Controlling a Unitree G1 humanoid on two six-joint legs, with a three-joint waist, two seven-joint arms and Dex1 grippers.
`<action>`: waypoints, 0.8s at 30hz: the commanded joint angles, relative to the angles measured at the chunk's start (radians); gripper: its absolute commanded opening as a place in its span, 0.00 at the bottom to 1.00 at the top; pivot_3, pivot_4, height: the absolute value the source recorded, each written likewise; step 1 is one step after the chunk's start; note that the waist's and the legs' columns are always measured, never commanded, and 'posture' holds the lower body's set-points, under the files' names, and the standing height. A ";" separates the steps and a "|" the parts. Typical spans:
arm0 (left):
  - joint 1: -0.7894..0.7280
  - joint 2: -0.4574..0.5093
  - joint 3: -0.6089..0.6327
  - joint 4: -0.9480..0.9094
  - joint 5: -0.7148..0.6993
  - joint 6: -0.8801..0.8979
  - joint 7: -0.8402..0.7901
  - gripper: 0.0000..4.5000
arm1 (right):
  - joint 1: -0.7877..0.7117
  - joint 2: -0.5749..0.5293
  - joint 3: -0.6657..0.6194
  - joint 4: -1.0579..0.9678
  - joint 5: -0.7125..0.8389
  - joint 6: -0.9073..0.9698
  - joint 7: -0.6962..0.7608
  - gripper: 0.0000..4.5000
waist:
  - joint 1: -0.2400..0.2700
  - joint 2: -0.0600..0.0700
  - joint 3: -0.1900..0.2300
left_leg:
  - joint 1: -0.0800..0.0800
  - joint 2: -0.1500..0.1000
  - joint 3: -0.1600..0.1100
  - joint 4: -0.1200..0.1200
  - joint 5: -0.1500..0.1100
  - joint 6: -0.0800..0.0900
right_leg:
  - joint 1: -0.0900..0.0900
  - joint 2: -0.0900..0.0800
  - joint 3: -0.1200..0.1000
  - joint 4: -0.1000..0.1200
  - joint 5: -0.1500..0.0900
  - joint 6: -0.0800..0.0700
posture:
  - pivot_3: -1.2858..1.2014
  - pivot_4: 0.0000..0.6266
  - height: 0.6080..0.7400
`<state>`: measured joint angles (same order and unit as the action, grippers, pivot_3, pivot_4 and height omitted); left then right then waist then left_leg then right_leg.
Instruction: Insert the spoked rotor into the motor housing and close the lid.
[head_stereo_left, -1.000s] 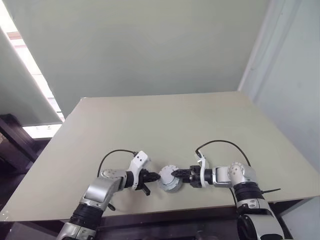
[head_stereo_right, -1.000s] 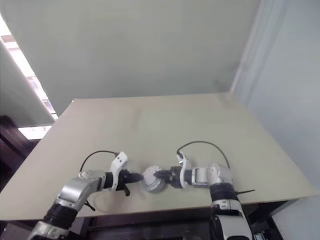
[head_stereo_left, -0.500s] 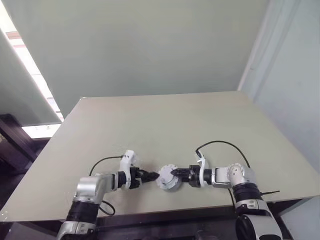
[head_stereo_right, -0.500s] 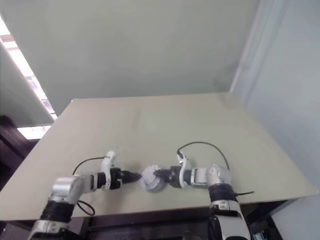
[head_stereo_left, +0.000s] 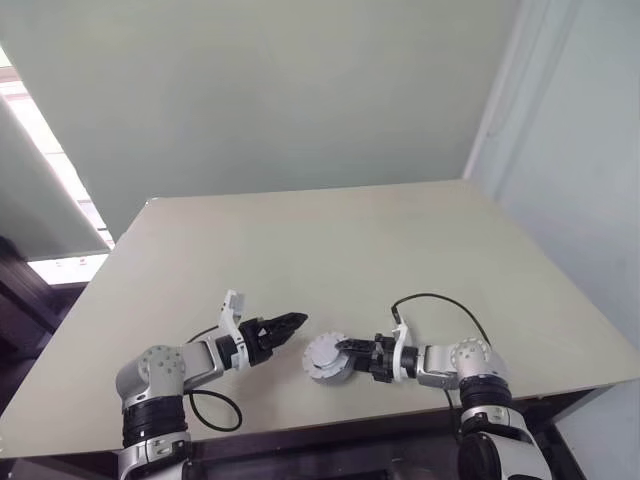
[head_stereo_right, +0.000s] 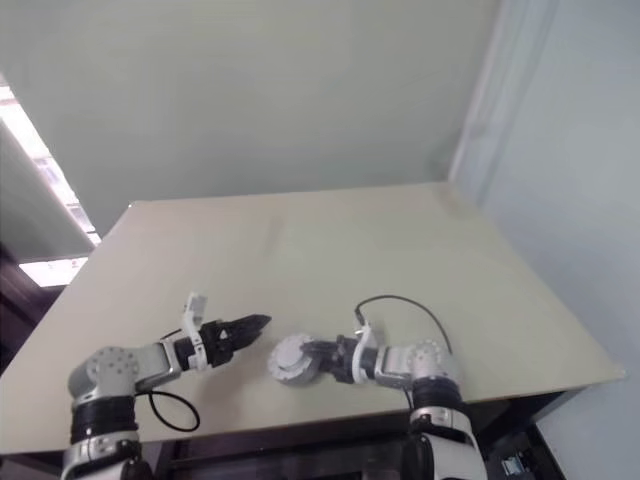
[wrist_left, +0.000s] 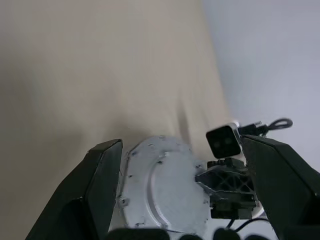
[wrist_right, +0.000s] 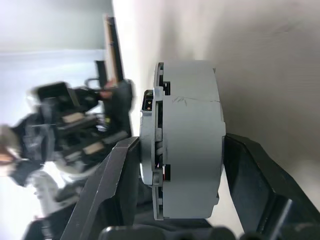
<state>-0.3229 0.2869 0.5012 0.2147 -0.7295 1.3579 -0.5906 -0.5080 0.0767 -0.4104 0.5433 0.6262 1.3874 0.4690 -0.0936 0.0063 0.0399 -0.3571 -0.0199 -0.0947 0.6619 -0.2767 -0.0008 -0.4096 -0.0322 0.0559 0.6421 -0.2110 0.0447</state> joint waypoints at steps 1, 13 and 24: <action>0.004 0.028 0.082 0.036 -0.046 0.021 0.023 0.90 | -0.038 0.023 -0.047 -0.043 0.074 0.004 -0.001 0.51 | -0.002 0.000 0.000 | 0.000 0.000 0.000 0.000 0.000 0.000 | 0.000 0.000 0.000 0.000 0.000 0.000 | 0.52 0.00 1.00; 0.023 -0.066 0.217 0.057 -0.165 0.094 0.101 0.90 | -0.072 0.065 -0.099 -0.073 0.138 0.015 -0.044 0.51 | -0.002 0.000 0.000 | -0.001 0.000 0.000 0.000 0.000 0.000 | -0.001 -0.001 0.000 0.000 0.000 0.000 | 0.52 0.00 1.00; 0.025 -0.217 0.293 0.079 -0.275 0.099 0.217 0.90 | -0.079 0.077 -0.084 -0.102 0.162 0.024 -0.068 0.51 | -0.002 0.000 0.000 | -0.002 -0.001 0.000 0.000 0.000 0.000 | -0.001 -0.001 0.000 -0.001 0.000 0.000 | 0.52 0.00 1.00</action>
<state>-0.2842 0.0745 0.7792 0.2929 -0.9624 1.4510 -0.3831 -0.5433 0.1435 -0.4923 0.4914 0.7284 1.4070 0.3872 -0.0961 0.0060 0.0402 -0.3588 -0.0204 -0.0949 0.6616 -0.2768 -0.0011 -0.4107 -0.0330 0.0560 0.6414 -0.2110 0.0447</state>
